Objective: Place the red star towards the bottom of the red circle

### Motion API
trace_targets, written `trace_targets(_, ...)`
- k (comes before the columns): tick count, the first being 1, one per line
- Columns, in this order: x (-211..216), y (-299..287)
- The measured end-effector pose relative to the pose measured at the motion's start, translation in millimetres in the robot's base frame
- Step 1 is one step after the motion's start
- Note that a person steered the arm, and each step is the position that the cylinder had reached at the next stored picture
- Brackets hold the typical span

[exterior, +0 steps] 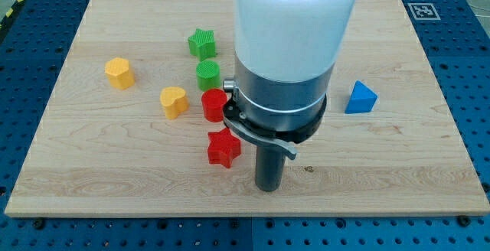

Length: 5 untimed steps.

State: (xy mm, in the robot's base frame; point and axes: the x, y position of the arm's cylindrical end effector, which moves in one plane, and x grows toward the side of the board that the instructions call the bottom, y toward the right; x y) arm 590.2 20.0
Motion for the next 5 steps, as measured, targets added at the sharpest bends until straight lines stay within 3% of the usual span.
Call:
trace_targets(2, -8, -41)
trace_targets(5, -26, -38)
